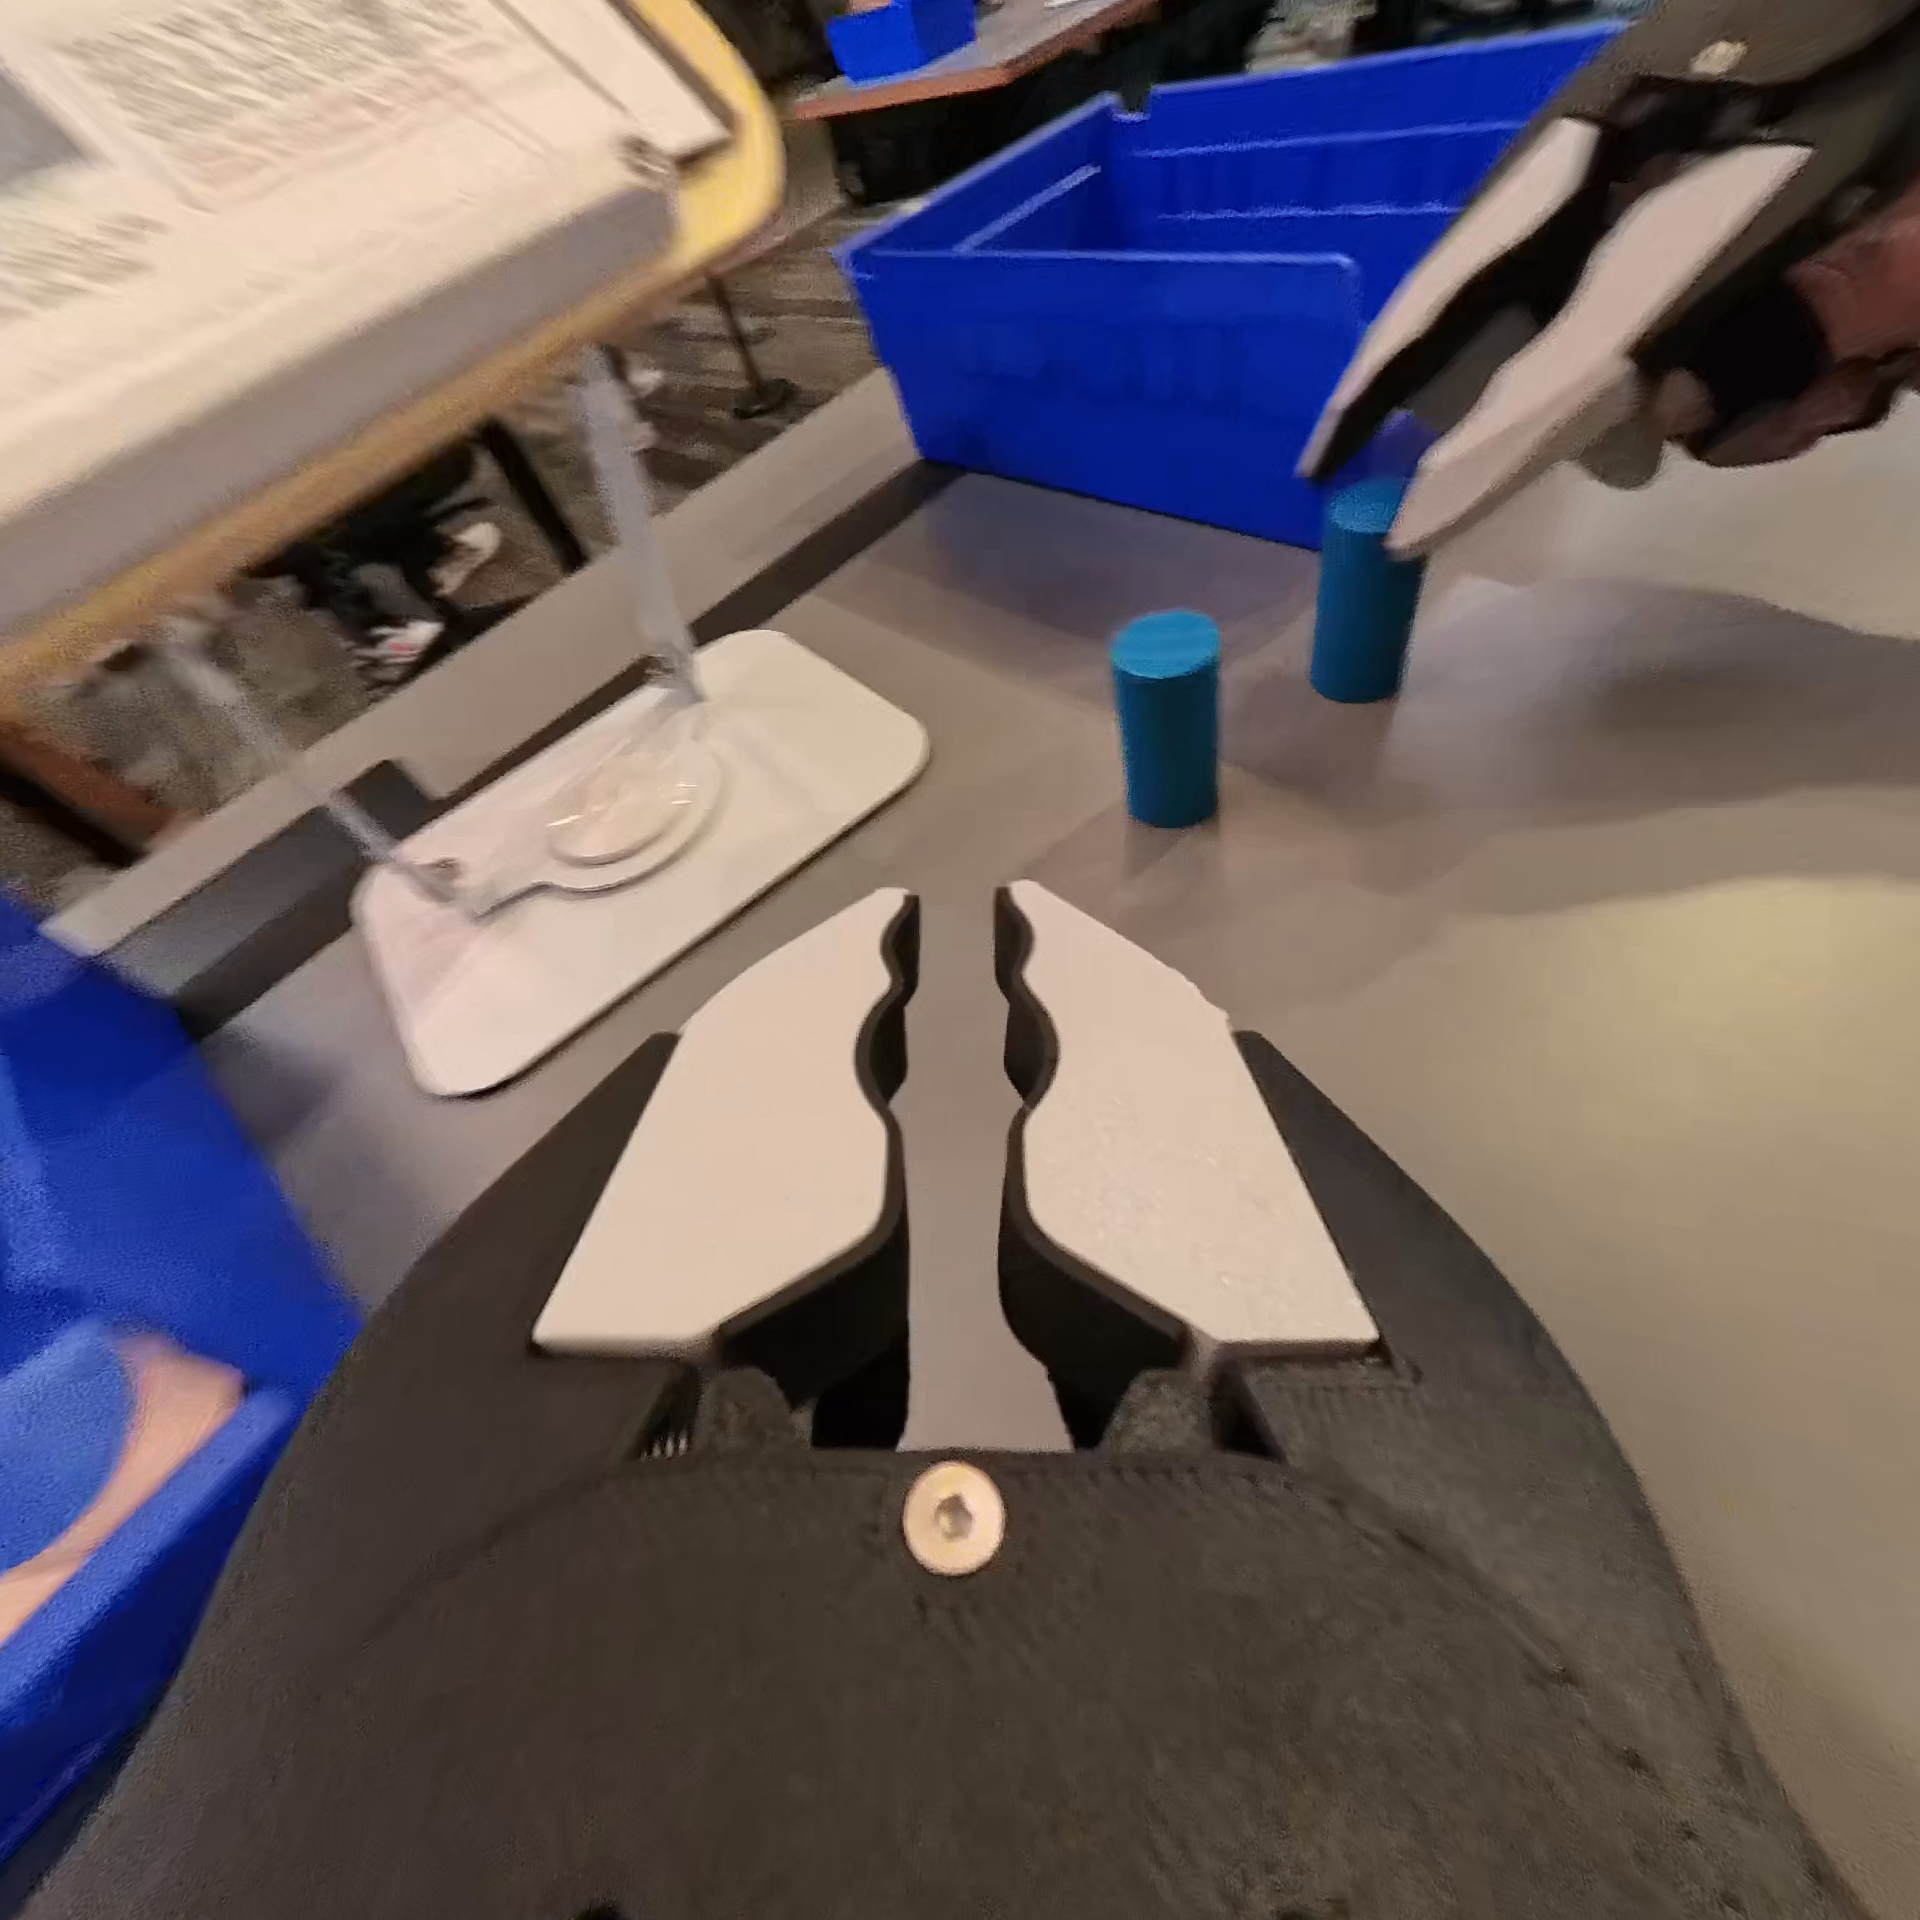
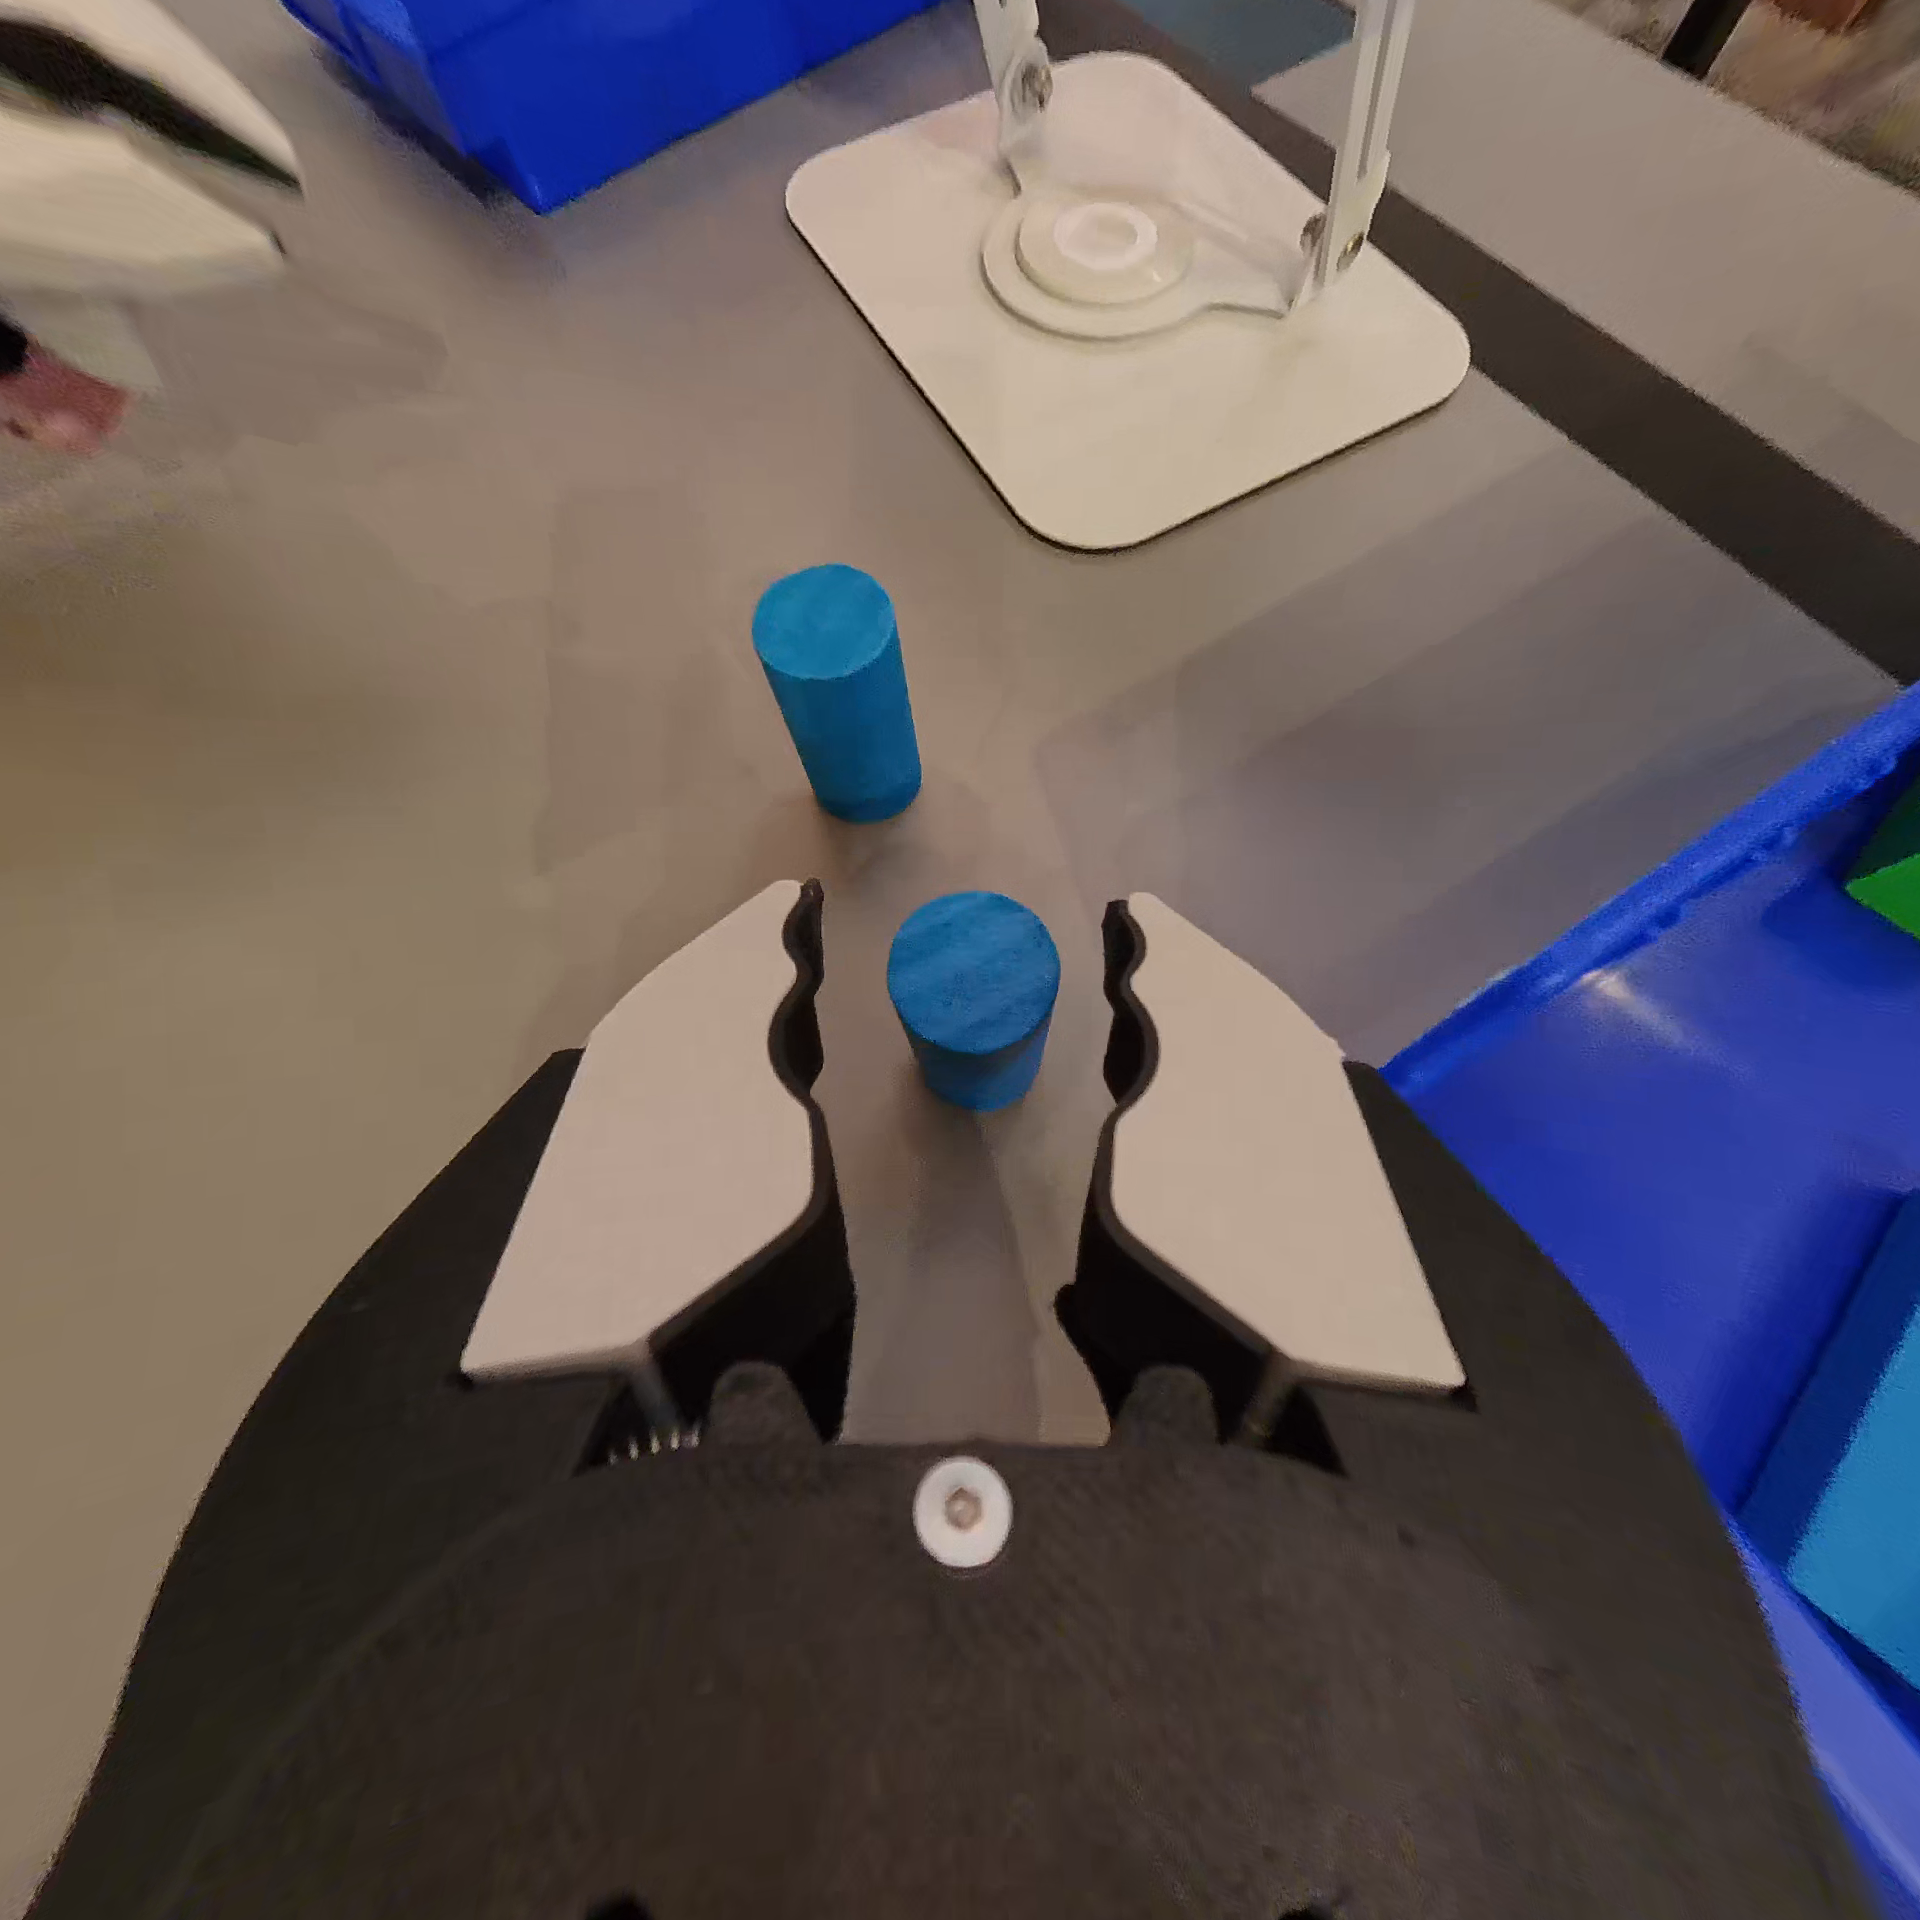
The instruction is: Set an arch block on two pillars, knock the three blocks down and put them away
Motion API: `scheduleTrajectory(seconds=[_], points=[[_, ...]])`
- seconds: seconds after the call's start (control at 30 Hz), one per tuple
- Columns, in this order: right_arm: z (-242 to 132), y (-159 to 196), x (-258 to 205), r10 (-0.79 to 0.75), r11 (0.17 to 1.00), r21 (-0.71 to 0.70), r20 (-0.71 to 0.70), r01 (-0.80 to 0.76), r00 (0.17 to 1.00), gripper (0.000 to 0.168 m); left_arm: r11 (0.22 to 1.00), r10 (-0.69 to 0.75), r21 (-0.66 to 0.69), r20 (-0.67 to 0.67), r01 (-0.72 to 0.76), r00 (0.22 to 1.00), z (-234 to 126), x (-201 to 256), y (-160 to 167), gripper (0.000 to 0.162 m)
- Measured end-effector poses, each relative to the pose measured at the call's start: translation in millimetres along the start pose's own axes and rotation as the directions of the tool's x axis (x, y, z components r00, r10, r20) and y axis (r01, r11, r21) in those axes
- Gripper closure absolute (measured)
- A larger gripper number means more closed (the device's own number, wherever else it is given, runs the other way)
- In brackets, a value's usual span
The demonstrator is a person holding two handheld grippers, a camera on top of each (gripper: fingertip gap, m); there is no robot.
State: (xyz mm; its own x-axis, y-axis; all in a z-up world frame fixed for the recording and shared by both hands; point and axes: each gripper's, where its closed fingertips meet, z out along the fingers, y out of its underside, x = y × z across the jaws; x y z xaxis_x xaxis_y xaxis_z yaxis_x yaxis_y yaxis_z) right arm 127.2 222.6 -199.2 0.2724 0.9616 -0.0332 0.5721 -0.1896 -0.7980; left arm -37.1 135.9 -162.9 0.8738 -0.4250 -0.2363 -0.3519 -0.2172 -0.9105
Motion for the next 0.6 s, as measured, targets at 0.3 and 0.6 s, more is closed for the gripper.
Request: scheduleTrajectory(seconds=[0.3, 0.6], points=[[-25.9, -13.5, -1.8, -0.034, 0.991, 0.129, -0.025, 0.037, 0.999, 0.123, 0.92, -0.059, -0.353, 0.296, 0.167, 0.953, -65.2, -203.3, 33.3, 0.13], [-30.7, -13.2, 0.6, -0.019, 0.987, 0.156, -0.027, 0.023, 0.999, 0.126, 0.606, -0.174, -0.777, 0.079, 0.17, 0.981, -11.5, -216.9, 135.5, 0.11]])
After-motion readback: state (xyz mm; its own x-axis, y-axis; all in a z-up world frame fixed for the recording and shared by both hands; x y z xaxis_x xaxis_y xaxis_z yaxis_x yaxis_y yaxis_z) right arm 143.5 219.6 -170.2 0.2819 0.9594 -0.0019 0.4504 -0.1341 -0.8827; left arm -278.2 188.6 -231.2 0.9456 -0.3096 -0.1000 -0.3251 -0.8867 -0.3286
